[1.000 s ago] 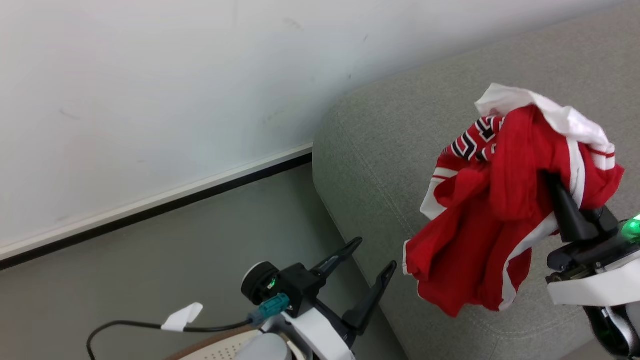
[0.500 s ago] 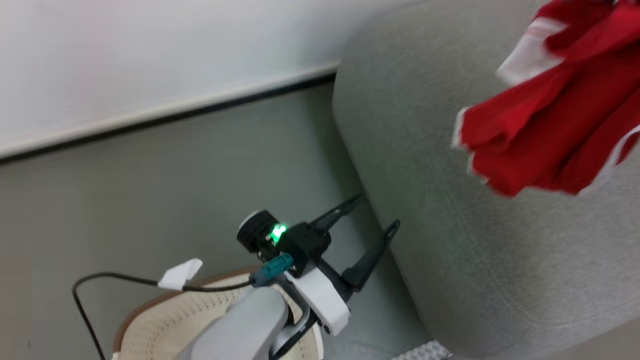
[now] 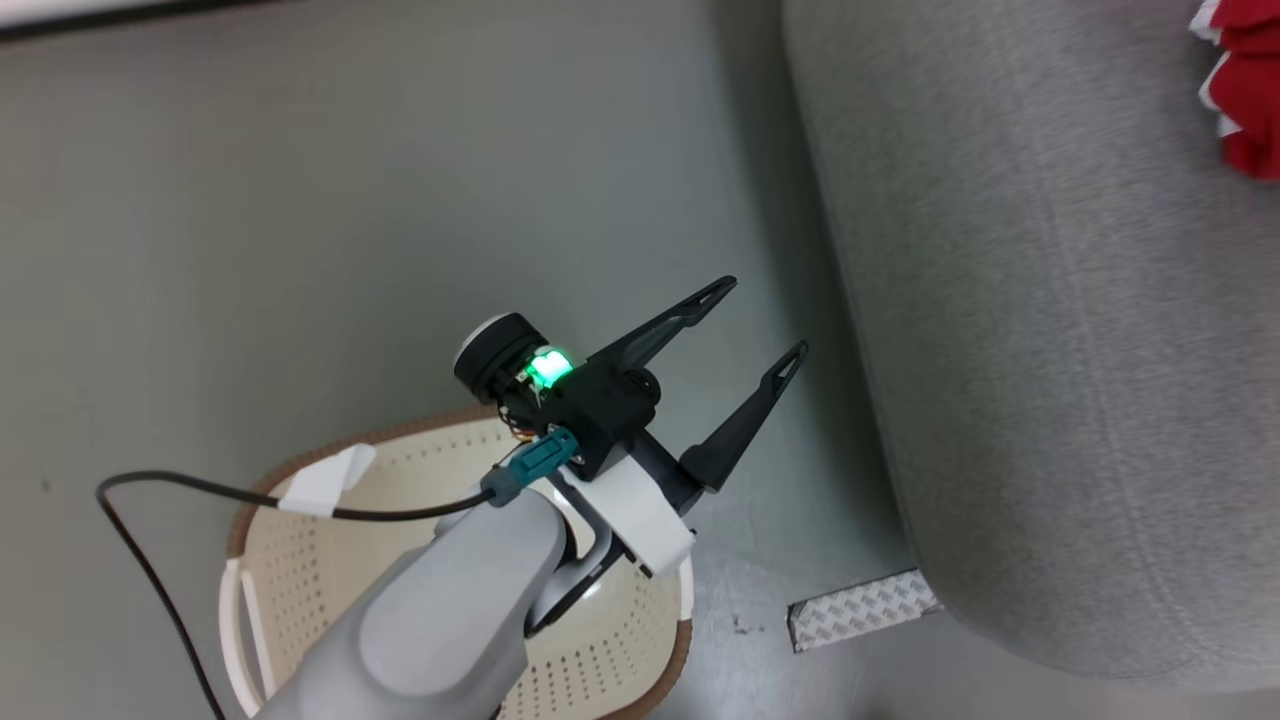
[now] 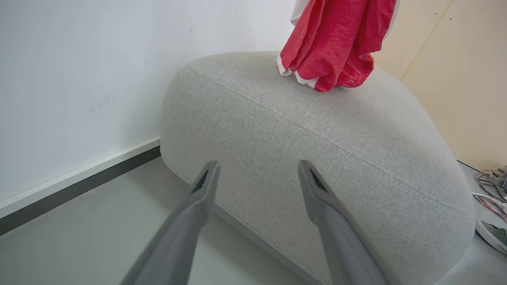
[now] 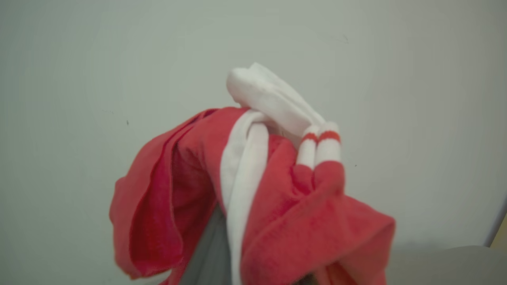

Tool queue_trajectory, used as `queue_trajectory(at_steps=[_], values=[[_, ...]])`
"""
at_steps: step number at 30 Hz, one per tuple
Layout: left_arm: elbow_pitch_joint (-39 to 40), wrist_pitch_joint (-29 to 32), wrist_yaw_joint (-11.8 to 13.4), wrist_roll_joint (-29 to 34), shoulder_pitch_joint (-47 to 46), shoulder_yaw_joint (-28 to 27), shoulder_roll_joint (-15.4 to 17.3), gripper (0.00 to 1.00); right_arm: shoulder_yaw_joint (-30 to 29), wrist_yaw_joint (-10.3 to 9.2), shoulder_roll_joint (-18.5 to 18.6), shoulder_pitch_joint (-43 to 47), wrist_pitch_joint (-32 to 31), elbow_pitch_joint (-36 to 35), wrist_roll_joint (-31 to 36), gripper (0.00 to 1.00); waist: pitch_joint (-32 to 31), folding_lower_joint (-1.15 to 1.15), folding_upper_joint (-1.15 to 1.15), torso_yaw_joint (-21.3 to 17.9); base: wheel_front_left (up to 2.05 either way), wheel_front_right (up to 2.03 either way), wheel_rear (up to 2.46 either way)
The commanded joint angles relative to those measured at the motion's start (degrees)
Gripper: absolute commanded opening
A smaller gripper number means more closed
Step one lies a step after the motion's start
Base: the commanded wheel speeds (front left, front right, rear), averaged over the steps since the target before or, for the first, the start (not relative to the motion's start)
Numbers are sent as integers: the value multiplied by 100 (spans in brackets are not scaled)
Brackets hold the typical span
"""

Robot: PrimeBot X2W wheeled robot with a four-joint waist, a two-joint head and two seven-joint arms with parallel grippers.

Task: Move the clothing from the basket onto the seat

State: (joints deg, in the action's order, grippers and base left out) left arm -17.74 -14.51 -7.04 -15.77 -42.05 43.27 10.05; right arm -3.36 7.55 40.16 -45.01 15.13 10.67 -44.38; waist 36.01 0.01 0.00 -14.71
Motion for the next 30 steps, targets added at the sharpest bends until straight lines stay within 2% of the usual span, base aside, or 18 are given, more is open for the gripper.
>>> queue_trajectory(at_steps=[1, 6, 14, 19, 25, 26, 27, 28, 29, 30], values=[[26, -10, 7, 37, -81, 3, 50, 100, -44, -13, 92, -104, 0, 113, -17, 0, 389, -1, 0, 190, 0, 0, 0], [-8, -28, 17, 79, -164, 11, 42, 100, 197, -13, 94, 34, 0, 600, -76, 0, 579, -1, 0, 255, 0, 0, 0], [-116, -66, 20, 1, -209, -26, -21, 100, 1172, -13, 153, 93, -20, 1828, -349, 0, 575, -1, 0, 290, 0, 0, 0], [-141, -67, 37, -47, -148, -78, -46, 100, 1909, -13, 316, -26, -657, 2400, -898, 0, 456, -1, 0, 321, 0, 0, 0], [-124, -67, 37, -67, -39, -131, -61, 100, 2482, -13, 527, -190, -1143, 2611, -1443, 0, 333, -1, 0, 344, 0, 0, 0], [-123, -68, 36, -68, -18, -145, -63, 100, 2556, -13, 559, -214, -1148, 2628, -1488, 11, 301, -1, 0, 345, 0, 0, 0], [-121, -68, 35, -70, 7, -153, -70, 100, 2631, -13, 591, -234, -1157, 2652, -1533, 33, 266, -1, 0, 346, 0, 0, 0], [-121, -68, 34, -73, 29, -159, -81, 100, 2703, -13, 613, -257, -1176, 2675, -1570, 49, 219, -1, 0, 345, 0, 0, 0], [-123, -68, 33, -80, 55, -175, -93, 100, 2775, -13, 630, -284, -1185, 2700, -1606, 83, 157, -1, 0, 343, 0, 0, 0], [-123, -68, 31, -88, 84, -188, -103, 100, 2848, -13, 642, -303, -1193, 2720, -1657, 100, 94, -1, 0, 339, 0, 0, 0]])
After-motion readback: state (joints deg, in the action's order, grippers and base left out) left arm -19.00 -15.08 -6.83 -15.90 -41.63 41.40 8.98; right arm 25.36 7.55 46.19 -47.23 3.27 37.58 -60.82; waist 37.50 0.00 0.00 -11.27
